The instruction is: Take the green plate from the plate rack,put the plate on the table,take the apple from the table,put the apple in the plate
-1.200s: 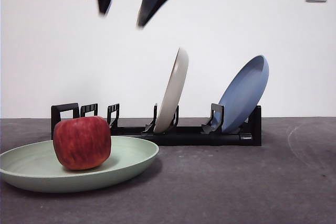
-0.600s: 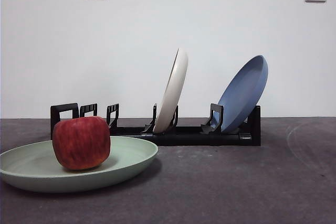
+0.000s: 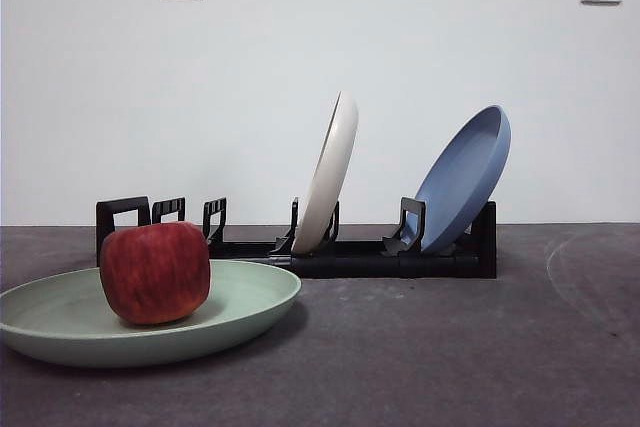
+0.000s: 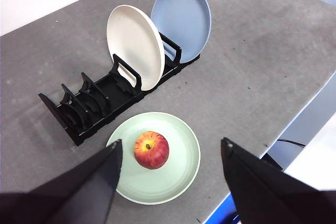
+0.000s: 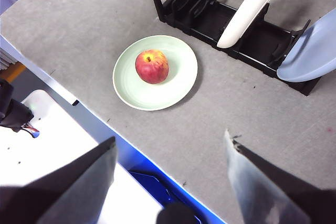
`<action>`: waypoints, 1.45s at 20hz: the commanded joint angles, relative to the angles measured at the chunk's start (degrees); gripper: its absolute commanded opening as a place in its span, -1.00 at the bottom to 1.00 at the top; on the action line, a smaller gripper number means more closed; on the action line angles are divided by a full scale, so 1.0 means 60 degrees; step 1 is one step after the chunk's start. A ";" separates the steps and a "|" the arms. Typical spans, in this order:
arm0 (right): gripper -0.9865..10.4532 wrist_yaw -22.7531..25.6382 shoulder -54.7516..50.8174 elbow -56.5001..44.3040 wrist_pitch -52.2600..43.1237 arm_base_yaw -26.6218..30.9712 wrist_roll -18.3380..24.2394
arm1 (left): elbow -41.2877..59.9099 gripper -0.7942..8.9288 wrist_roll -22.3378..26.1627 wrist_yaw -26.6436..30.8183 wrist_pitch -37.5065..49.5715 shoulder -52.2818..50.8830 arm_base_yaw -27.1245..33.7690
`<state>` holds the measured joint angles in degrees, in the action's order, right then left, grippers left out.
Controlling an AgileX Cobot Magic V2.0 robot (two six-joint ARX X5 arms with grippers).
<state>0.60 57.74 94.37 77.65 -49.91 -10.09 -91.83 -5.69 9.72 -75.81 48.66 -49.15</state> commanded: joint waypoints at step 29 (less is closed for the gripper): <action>-0.83 0.1158 0.0109 -0.0131 0.0226 -0.0036 0.0433 | 0.0004 -0.84 -0.0226 -0.0517 0.0208 0.0838 0.1632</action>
<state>7.51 58.39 93.93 77.65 -49.91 -7.70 -91.81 -6.79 6.76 -75.07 54.61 -40.29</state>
